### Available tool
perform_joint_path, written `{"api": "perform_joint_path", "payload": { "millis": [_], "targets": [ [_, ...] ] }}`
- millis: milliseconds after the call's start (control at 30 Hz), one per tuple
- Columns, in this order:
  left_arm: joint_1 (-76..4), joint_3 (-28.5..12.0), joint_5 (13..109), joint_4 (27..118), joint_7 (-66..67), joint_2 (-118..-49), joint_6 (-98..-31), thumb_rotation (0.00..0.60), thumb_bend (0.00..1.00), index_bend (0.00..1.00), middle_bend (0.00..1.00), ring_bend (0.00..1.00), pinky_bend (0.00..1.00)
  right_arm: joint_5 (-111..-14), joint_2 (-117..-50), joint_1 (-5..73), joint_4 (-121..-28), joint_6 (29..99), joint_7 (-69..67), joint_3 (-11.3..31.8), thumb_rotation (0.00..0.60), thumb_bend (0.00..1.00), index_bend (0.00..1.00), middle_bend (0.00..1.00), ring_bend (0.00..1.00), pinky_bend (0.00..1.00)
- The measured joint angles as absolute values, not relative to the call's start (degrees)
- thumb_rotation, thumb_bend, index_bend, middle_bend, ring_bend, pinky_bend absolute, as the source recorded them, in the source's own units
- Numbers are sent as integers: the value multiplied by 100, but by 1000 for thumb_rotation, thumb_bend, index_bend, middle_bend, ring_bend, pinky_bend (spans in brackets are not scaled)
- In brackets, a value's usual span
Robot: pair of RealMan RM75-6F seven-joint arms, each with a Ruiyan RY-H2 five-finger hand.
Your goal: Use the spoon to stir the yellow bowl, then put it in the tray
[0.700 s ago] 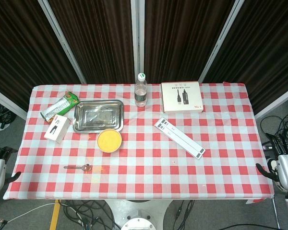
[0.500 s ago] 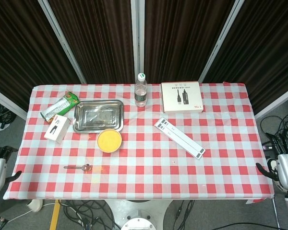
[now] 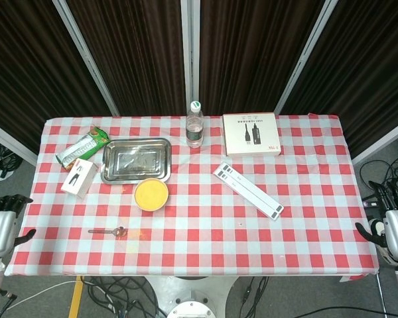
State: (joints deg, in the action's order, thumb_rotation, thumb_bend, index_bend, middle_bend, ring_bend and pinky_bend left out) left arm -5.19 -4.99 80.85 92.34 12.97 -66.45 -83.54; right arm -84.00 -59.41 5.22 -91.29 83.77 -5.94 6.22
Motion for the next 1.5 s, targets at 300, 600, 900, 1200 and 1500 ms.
{"api": "perform_joint_path", "payload": {
  "millis": [300,600,900,1200,1500],
  "targets": [
    [-1223,-647,8142,9023,1163,-6969,-7509,600,201,495,721,669,763,-8322,-5943,639,-9077,8218,-579,673,600,131,78,124,0,101],
    [-1716,-557,7605,9101,1150,-7372,-6366,600,212,530,948,938,1000,-8256,-5958,679,-8992,8125,-627,670,600,131,78,124,0,101],
    [-1879,-392,7123,8986,1214,-7910,-5988,600,255,557,998,978,1000,-8249,-5976,694,-8970,8102,-643,654,600,131,78,124,0,100],
    [-1955,-274,6768,8807,1325,-8179,-5772,600,299,564,1000,984,1000,-8228,-5985,679,-8946,8103,-679,637,600,131,78,124,0,101],
    [-1982,-238,6502,8638,1380,-8303,-5720,600,356,583,1000,989,1000,-8220,-5974,694,-8959,8088,-674,638,600,131,78,124,0,101]
  ]
}}
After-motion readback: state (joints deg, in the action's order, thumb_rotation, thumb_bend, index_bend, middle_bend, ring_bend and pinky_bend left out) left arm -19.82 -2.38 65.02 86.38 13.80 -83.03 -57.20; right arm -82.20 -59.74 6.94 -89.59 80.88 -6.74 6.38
